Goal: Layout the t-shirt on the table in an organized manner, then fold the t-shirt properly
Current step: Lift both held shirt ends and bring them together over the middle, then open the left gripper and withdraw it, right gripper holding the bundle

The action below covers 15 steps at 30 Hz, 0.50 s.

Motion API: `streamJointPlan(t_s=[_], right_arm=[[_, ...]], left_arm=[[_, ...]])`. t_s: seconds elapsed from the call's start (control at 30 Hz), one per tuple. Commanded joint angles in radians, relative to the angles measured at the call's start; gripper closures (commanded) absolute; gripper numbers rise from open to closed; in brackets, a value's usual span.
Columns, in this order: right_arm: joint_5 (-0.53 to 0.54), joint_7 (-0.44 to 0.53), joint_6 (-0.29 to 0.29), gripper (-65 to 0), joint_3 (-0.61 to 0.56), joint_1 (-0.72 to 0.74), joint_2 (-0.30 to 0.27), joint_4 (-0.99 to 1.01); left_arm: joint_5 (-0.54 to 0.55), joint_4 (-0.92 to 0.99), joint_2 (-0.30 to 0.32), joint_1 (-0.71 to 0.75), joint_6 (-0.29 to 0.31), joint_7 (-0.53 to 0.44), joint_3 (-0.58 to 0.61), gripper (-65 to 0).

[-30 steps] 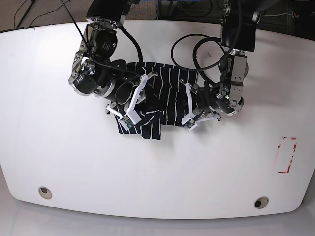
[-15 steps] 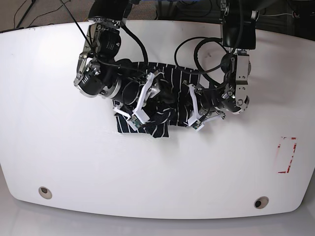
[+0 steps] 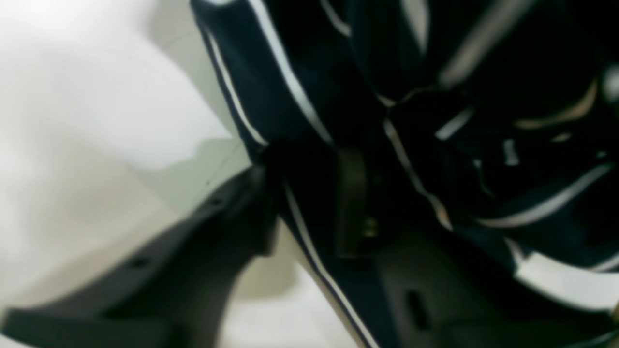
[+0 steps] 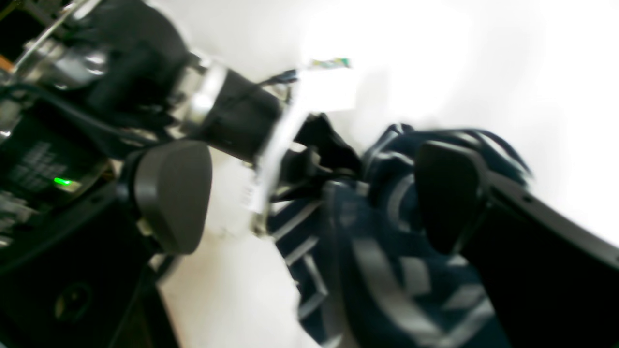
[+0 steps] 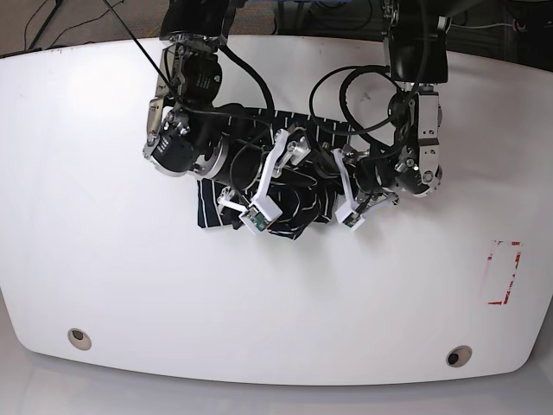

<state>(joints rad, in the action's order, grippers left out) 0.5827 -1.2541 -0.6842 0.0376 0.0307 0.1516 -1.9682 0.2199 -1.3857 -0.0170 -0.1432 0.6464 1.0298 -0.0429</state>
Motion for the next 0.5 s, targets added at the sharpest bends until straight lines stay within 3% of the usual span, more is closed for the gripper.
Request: streamJointPlan(t_s=[0.0, 0.47], right_arm=[[0.026, 0.029, -0.004, -64.2, 0.002, 0.022, 0.001, -0.020], [0.026, 0.029, -0.004, -64.2, 0.002, 0.008, -0.045, -0.027]], left_arm=[[-0.010, -0.030, 0.010, -0.006, -0.012, 0.039, -0.027, -23.9], [0.184, -0.140, 0.025, -0.008, -0.009, 0.039, -0.125, -30.8]])
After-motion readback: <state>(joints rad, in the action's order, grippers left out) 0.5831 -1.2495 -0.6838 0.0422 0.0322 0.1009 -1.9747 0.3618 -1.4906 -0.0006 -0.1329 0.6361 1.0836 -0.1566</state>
